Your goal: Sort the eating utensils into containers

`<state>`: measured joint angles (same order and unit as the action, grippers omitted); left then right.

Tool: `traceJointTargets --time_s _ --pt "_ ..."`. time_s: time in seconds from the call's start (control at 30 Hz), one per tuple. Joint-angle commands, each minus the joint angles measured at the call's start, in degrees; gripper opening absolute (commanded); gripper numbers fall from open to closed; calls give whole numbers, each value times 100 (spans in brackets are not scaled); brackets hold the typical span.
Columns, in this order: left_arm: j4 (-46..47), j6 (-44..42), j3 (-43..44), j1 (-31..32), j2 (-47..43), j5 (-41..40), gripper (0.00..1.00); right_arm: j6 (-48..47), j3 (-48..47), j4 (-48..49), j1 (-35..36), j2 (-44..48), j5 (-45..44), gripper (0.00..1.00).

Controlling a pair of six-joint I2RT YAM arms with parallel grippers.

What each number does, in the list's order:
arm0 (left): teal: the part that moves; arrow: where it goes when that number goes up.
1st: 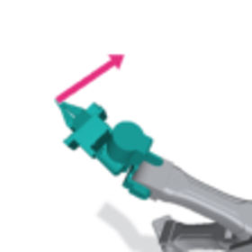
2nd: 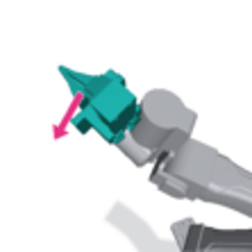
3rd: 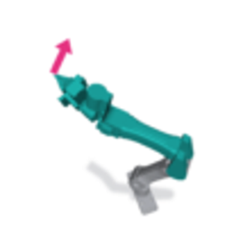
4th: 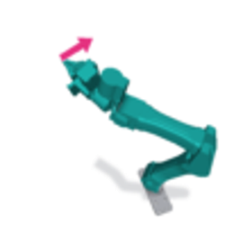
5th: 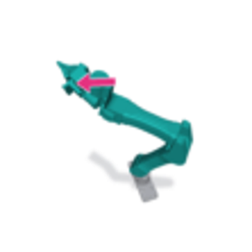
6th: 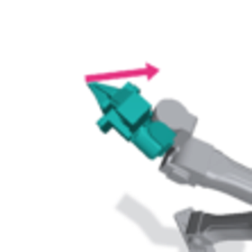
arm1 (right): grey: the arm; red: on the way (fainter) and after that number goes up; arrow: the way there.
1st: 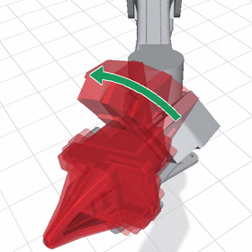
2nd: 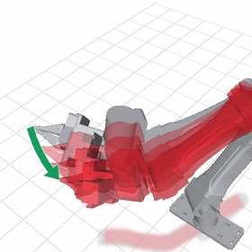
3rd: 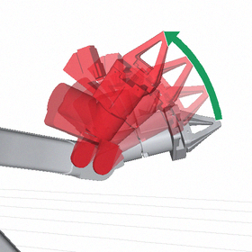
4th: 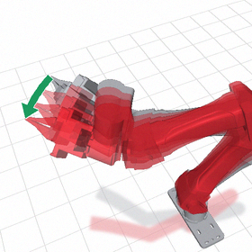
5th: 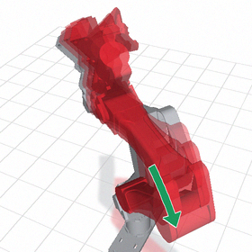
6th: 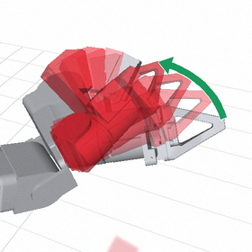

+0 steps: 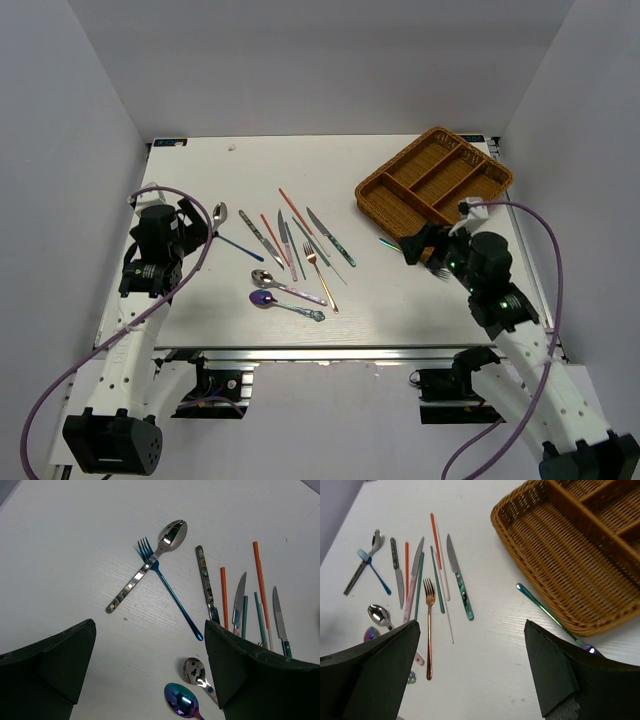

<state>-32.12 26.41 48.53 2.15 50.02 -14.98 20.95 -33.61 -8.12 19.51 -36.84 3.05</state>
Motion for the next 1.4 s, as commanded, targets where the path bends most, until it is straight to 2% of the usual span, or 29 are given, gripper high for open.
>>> traceJointTargets --time_s 0.0,0.1,0.13,0.17,0.23,0.33,0.37,0.5,0.57,0.67,1.0,1.23,1.37 --pt "74 4 -11 13 -115 22 98 -65 -574 409 79 -1371 600 89" --pt "65 4 -28 13 -150 -22 98 -476 -1242 59 525 -2992 216 89" --pt "48 13 -28 22 -159 -57 98 -669 -1845 -327 641 -3413 118 89" --pt "48 13 -37 22 -168 -101 98 -1019 -2173 -557 755 -4209 -5 88" --pt "48 13 -46 22 -168 -93 98 -1285 -3006 -961 1089 -4882 -479 85" --pt "48 4 -37 22 -98 -40 98 -1602 -3590 -1086 1362 -5867 -849 69" --pt "48 -5 -37 13 -80 -31 98 -1690 -3914 -1156 1424 -6244 -859 61" --pt "57 -13 -46 22 -27 48 98 -1989 -4443 -1279 1836 -7002 -1209 53" --pt "74 -22 -55 22 -27 101 98 -2051 -4602 -1332 1872 -7405 -1193 44" --pt "100 -31 -55 22 -10 197 98 -2069 -4778 -1385 1925 -7688 -1140 40" --pt "136 -57 -72 22 25 347 98 -2069 -4927 -1420 2031 -8014 -894 40" --pt "162 -75 -90 13 69 470 98 -1963 -4646 -1139 2101 -7672 -753 40" --pt "162 -75 -81 22 52 487 98 -1981 -4769 -1376 2145 -7952 -902 38"
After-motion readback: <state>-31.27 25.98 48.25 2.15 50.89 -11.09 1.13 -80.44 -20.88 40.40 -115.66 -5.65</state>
